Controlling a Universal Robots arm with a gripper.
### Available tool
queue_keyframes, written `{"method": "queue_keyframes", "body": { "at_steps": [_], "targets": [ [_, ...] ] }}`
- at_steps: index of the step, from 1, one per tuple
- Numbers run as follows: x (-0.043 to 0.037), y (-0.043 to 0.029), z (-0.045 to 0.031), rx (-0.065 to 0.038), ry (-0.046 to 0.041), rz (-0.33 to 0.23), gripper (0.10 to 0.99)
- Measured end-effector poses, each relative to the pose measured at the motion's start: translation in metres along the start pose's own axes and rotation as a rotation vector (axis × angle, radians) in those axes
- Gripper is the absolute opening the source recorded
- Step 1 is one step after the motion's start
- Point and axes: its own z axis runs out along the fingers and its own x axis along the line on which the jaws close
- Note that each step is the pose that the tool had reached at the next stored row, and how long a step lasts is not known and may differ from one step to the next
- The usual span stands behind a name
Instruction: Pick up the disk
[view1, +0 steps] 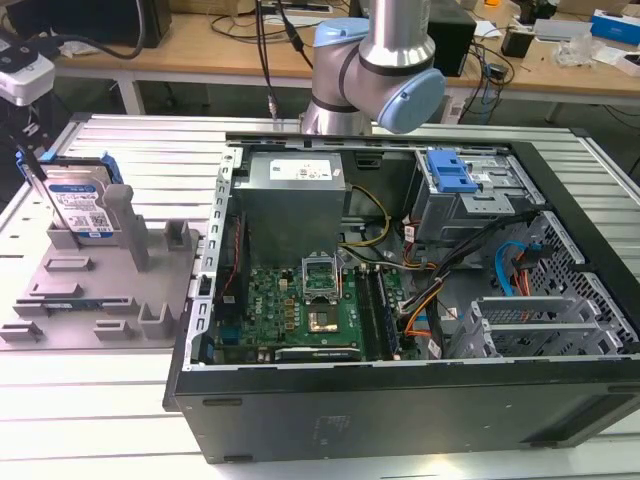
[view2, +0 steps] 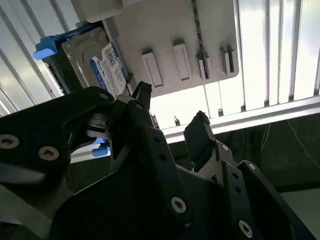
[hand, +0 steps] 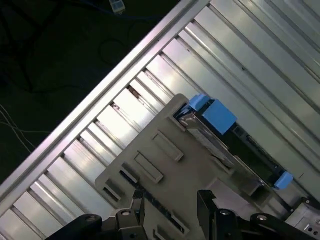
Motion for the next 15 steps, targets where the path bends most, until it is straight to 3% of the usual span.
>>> {"method": "queue_keyframes", "body": {
  "at_steps": [3,15],
  "targets": [
    [0.0,0.0,0.0001,0.0,0.0033,-0.095,0.541],
    [-0.0001,-0.0002,0.0006,0.005,0.0074,-0.362,0.541]
  ]
}}
